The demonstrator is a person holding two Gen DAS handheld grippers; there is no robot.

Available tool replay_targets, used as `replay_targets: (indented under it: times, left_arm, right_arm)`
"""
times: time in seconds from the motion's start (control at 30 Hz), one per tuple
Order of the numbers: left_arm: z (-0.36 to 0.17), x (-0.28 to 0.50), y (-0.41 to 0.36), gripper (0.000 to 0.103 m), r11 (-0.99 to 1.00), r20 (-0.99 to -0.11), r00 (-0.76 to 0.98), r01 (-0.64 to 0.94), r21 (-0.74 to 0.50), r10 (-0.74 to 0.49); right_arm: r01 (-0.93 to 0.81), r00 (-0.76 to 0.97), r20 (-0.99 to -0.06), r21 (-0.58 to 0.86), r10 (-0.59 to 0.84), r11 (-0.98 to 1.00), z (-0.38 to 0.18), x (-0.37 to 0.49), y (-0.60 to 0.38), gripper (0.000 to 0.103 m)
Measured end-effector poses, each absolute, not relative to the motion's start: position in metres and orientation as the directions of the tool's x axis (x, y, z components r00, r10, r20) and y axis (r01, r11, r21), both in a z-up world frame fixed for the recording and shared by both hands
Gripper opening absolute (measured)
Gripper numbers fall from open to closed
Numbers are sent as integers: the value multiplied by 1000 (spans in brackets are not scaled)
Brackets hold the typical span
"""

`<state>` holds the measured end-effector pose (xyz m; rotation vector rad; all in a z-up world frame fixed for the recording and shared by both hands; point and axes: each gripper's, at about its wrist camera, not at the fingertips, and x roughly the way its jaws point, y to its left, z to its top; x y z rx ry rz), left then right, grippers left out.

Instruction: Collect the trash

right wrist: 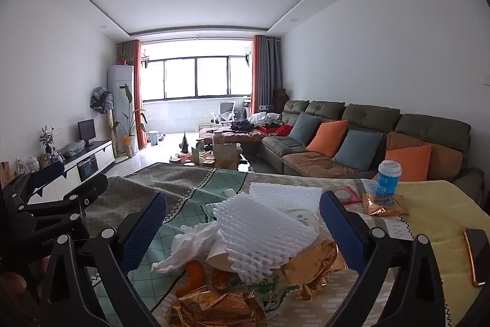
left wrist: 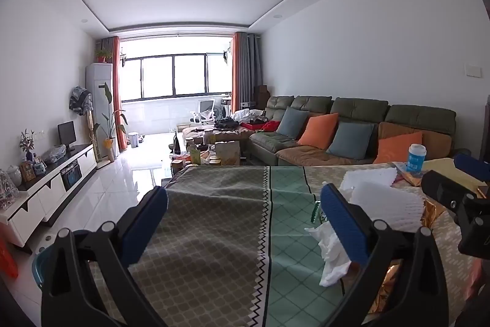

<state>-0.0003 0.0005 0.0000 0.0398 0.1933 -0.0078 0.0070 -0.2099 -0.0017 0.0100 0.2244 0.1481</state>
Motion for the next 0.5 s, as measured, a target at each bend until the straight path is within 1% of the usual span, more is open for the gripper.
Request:
replay_targets:
  times: [0.13, 0.17, 0.5]
  left_arm:
    - [0, -1, 0, 100, 999, -190, 982, 10, 41, -2]
    - [1, -1, -1, 100, 999, -191, 982, 11, 39, -3]
    - [3, -2, 5, 100, 1000, -194, 981, 7, 12, -4]
  right_arm:
    - [-135, 965, -227, 15, 135, 991, -2, 10, -205, 99]
    - [-148, 965, -210, 49, 155, 988, -2, 7, -211, 99]
    - [-151, 966, -205, 51, 158, 987, -2, 8, -210, 99]
